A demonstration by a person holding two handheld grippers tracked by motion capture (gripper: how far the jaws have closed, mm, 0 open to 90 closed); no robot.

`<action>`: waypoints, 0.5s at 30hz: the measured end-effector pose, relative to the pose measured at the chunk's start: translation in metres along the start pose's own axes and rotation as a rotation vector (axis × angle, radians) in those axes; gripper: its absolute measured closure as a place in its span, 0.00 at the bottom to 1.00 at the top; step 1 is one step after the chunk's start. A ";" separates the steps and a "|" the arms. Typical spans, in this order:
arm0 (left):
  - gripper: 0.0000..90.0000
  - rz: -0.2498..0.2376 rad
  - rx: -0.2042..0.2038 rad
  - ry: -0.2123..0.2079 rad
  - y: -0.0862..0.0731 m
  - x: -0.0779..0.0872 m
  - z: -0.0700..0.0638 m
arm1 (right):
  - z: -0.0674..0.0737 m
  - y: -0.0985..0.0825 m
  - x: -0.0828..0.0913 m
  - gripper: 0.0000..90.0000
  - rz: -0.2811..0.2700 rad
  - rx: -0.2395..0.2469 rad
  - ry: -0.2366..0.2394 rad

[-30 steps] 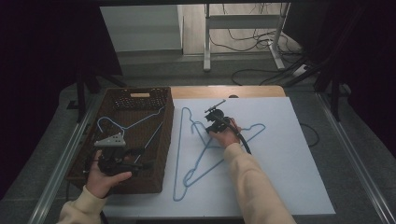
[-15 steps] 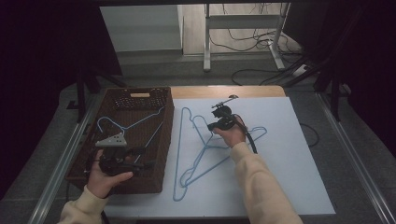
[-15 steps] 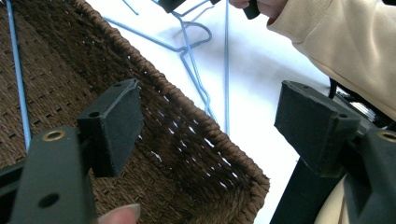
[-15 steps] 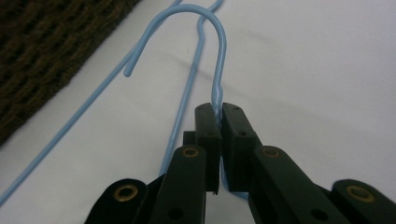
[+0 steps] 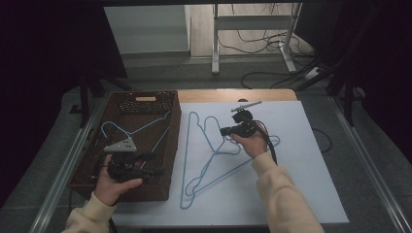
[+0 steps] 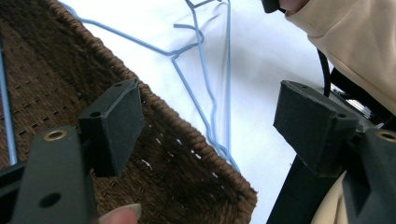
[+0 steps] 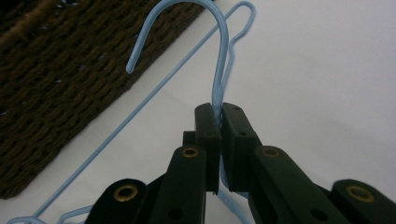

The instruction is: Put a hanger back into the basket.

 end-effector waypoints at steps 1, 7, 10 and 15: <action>0.27 0.004 -0.005 -0.001 0.001 -0.001 0.000 | 0.000 -0.001 0.003 0.96 -0.005 0.000 0.009; 0.27 0.015 -0.016 -0.018 0.007 -0.011 -0.004 | 0.000 -0.006 0.018 0.96 -0.021 -0.012 0.021; 0.27 0.019 -0.022 -0.030 0.012 -0.017 -0.007 | 0.001 -0.009 0.024 0.96 -0.024 -0.020 0.021; 0.27 0.027 -0.033 -0.052 0.019 -0.027 -0.012 | 0.005 -0.013 0.036 0.96 -0.033 -0.032 0.019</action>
Point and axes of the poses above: each handheld gripper's, and its own axes: x roughly backward along the jaws, y roughly out of its top, z roughly to its left, the point moved 5 cm from there along -x, roughly forward along the jaws, and after that the axes turned 11 degrees about -x, right-handed, at the moved point
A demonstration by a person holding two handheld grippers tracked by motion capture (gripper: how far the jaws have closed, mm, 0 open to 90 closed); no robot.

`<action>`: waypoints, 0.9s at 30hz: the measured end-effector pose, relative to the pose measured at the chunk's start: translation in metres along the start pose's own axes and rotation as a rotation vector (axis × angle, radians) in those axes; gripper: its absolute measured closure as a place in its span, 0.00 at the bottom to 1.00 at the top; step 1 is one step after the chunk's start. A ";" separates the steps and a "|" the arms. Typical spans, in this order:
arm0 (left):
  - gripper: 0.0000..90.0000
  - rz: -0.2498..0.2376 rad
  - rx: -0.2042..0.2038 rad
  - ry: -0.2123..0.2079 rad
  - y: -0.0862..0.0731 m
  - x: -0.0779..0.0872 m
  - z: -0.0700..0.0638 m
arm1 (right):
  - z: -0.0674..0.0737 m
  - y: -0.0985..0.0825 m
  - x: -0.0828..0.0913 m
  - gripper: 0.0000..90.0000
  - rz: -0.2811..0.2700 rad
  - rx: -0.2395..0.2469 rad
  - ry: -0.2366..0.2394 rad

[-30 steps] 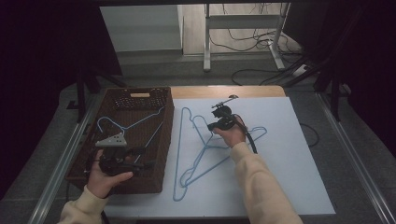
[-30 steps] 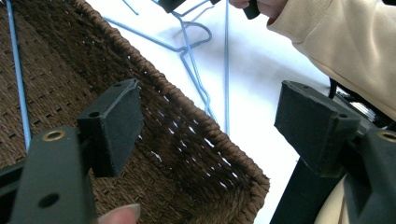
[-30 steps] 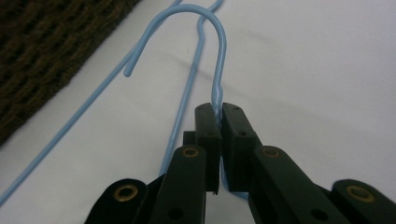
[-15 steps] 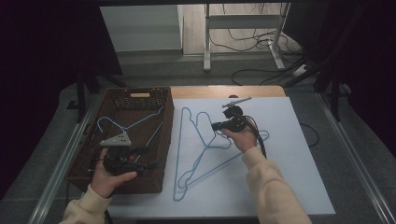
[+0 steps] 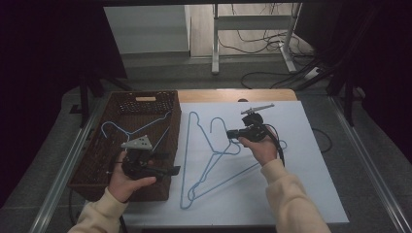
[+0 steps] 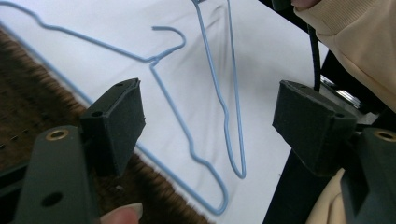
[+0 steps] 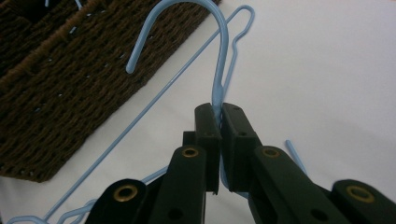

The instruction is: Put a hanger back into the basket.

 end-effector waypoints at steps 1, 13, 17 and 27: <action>0.27 0.004 -0.003 -0.004 0.002 -0.003 -0.001 | 0.001 -0.001 0.002 0.96 -0.004 -0.002 0.002; 0.28 0.029 -0.018 -0.031 0.010 -0.022 -0.008 | 0.005 -0.014 0.017 0.96 -0.022 -0.032 0.015; 0.28 0.040 -0.023 -0.042 0.014 -0.030 -0.011 | 0.005 -0.016 0.018 0.96 -0.023 -0.035 0.017; 0.30 0.079 -0.031 -0.079 0.024 -0.054 -0.022 | 0.013 -0.018 0.031 0.96 -0.040 -0.039 0.046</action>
Point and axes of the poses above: each handheld gripper's, and its own axes: x roughly backward along the jaws, y roughly out of its top, z roughly to its left, the point moved 5 cm from there along -x, roughly forward along the jaws, and after that the axes turned 11 degrees about -x, right-handed, at the moved point
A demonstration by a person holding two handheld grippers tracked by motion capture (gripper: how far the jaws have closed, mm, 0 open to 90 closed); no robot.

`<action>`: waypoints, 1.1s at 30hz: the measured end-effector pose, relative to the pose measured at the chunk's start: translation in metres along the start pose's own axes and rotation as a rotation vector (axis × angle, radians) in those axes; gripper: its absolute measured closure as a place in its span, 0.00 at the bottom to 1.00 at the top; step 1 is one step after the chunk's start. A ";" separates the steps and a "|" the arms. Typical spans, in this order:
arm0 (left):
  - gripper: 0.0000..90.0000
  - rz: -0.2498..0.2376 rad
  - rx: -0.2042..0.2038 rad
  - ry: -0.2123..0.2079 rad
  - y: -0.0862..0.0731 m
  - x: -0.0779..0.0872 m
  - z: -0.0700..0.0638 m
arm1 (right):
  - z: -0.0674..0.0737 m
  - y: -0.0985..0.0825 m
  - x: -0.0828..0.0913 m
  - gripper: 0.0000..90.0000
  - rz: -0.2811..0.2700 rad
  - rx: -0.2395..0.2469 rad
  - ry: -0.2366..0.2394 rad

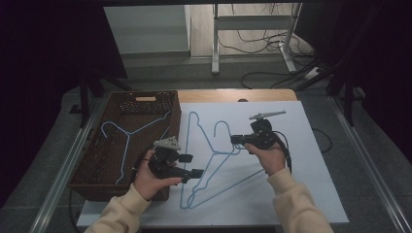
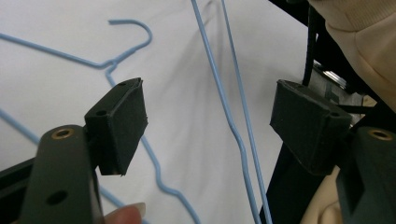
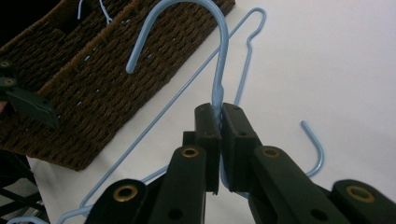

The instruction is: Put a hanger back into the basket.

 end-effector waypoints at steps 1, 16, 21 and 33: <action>0.30 0.003 0.002 -0.005 0.001 -0.002 -0.001 | 0.001 0.000 0.001 0.96 -0.002 0.003 -0.001; 0.42 0.080 0.014 -0.054 0.004 -0.031 -0.010 | 0.020 0.001 0.005 0.96 -0.027 0.005 0.018; 0.63 0.121 0.024 -0.060 0.000 -0.036 -0.011 | 0.029 0.002 0.006 0.96 -0.032 0.012 0.036; 0.92 0.140 0.069 -0.074 -0.004 -0.032 -0.010 | 0.034 0.004 0.008 0.95 -0.037 0.022 0.066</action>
Point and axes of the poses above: each handheld gripper's, and its own axes: x roughly backward along the jaws, y roughly out of its top, z roughly to its left, the point moved 5 cm from there along -x, roughly forward along the jaws, and after that the axes turned 11 degrees about -x, right-handed, at the moved point
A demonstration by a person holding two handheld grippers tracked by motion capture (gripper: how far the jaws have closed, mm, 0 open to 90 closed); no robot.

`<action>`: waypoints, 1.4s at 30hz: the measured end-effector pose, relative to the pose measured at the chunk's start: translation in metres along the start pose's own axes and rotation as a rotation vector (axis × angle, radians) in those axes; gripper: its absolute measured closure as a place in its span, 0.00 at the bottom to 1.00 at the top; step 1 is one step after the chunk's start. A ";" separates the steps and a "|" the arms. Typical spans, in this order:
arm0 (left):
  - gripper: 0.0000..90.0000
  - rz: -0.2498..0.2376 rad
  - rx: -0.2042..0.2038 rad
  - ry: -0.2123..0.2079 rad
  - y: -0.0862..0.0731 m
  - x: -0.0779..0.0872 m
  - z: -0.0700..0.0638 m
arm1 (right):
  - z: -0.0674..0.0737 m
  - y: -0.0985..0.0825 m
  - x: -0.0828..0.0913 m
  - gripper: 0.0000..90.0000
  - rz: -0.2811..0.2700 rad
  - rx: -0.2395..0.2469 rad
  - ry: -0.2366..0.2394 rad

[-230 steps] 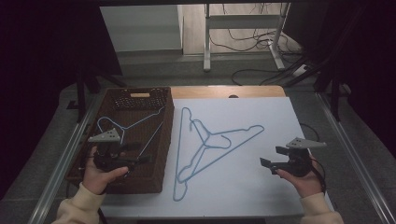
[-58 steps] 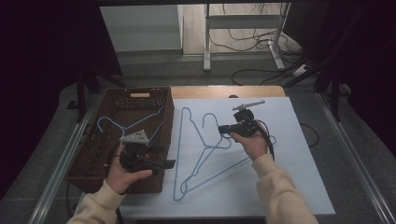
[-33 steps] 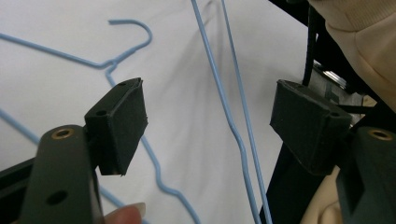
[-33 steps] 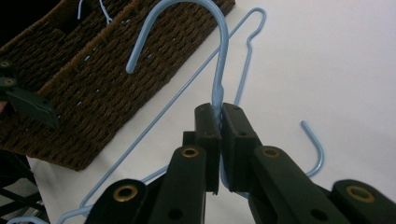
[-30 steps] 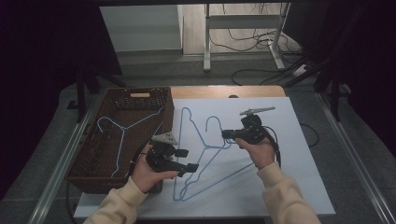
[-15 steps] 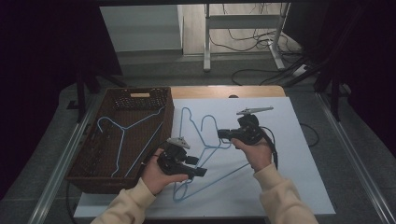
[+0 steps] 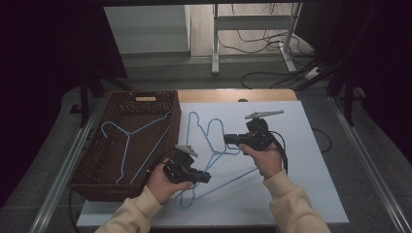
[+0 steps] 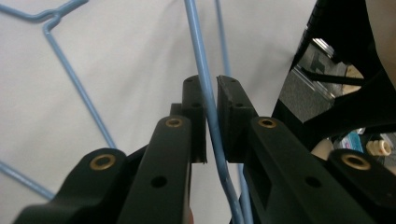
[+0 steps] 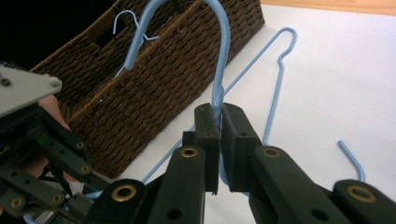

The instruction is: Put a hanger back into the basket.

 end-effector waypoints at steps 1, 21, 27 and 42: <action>0.93 0.000 0.000 0.000 0.000 0.000 0.000 | 0.000 0.000 0.001 0.95 -0.003 -0.001 0.003; 0.96 -0.152 0.093 -0.052 -0.001 0.026 0.009 | 0.011 0.008 0.028 0.50 -0.121 0.092 0.072; 0.96 -0.183 0.086 -0.052 0.002 0.035 0.008 | 0.004 0.000 0.050 0.39 -0.173 0.120 0.082; 0.96 -0.293 0.088 -0.049 0.004 0.075 0.010 | -0.064 -0.047 0.087 0.33 -0.194 0.042 0.004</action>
Point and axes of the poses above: each handheld gripper's, and its own axes: x roughly backward along the jaws, y roughly out of its top, z roughly to its left, the point moved 5 cm from there along -x, roughly forward along the jaws, and after that the axes turned 11 degrees about -x, right-handed, at the moved point
